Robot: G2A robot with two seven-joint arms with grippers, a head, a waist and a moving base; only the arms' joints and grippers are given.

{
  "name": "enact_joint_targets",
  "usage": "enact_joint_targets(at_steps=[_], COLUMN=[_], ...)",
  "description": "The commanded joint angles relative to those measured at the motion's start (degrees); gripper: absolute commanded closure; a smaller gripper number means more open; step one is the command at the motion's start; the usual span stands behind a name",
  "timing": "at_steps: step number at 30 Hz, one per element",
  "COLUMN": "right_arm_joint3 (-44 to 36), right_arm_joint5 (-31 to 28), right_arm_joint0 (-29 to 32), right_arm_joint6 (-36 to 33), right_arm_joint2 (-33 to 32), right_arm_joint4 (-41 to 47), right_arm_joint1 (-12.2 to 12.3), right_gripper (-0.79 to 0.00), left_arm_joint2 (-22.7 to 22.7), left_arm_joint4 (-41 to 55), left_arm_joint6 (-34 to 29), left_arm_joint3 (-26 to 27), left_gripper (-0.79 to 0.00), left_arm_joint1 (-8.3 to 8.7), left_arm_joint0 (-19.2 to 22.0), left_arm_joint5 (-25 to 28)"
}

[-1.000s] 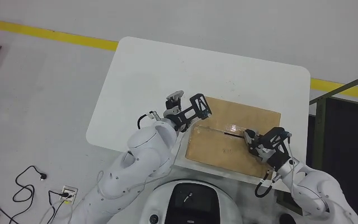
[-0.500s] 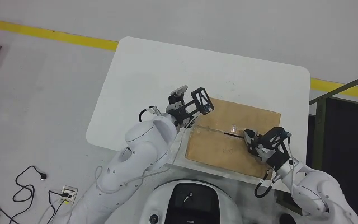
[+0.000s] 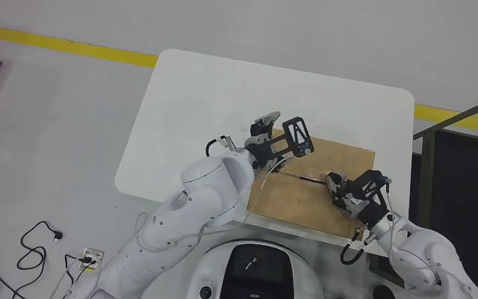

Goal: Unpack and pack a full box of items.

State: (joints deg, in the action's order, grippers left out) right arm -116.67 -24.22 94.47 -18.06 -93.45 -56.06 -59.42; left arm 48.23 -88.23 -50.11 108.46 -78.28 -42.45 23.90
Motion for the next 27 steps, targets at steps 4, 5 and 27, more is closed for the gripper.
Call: enact_joint_targets(at_steps=[4, 5, 27], right_arm_joint3=[-0.84, -0.86, 0.25], right_arm_joint5=[-0.12, -0.18, -0.94], right_arm_joint0=[0.72, 0.81, 1.67], right_arm_joint6=[-0.08, -0.15, 0.16], right_arm_joint2=[-1.25, -1.39, -2.02], right_arm_joint4=[0.74, 0.77, 0.9], right_arm_joint1=[0.05, 0.05, 0.02], right_gripper=[0.0, 0.0, 0.0], left_arm_joint2=[-1.2, -1.36, -2.75], left_arm_joint4=[0.07, 0.17, 2.29], left_arm_joint6=[0.75, 0.94, -1.36], left_arm_joint3=[-0.61, -0.76, 3.7], left_gripper=[-0.785, -0.785, -0.785], left_arm_joint1=[-0.63, -0.76, -3.1], left_arm_joint0=[1.64, 2.02, 6.93], left_arm_joint5=[0.81, 0.93, 3.24])
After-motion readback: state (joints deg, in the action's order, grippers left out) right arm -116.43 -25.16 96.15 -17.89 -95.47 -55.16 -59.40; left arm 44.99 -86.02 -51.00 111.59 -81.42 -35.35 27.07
